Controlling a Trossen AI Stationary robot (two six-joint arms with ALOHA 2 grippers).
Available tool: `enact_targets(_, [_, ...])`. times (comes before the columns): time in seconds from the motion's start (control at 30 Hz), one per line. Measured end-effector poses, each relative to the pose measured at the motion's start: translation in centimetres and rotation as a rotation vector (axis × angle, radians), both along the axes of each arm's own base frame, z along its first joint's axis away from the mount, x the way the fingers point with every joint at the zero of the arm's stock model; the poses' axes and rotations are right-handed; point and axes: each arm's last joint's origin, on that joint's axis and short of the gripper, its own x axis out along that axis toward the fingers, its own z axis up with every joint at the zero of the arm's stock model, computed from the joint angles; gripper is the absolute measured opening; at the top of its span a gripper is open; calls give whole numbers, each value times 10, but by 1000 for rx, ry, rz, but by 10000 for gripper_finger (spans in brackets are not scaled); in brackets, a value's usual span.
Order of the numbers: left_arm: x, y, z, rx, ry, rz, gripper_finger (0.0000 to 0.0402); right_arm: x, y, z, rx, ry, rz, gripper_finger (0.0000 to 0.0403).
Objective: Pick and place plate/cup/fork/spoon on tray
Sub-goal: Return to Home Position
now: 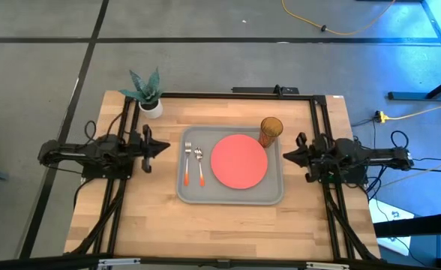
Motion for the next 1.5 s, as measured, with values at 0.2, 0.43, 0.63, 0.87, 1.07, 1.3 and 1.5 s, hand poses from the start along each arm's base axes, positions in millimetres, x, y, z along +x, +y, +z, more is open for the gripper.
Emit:
enact_targets(0.2, [0,1,-1,1,14,22,0,0,0,-2,-41,27,-10,7])
enact_targets(0.43, [0,0,-3,7,35,4,0,1,0,-10,-64,102,-13,10])
enact_targets(0.63, [1,0,-5,4,53,-9,0,1,-1,-9,-110,97,-43,11])
enact_targets(0.87, [0,2,-6,-1,67,76,0,1,-1,-9,-81,98,-41,11])
enact_targets(1.07, [-1,1,2,22,-18,51,0,1,-1,-9,-77,97,-42,11])
enact_targets(1.3, [-3,-1,13,83,-131,-19,0,1,-1,-9,-56,98,-41,12])
enact_targets(1.5, [-1,-1,6,84,-48,-26,0,1,-1,-9,-55,98,-40,12])
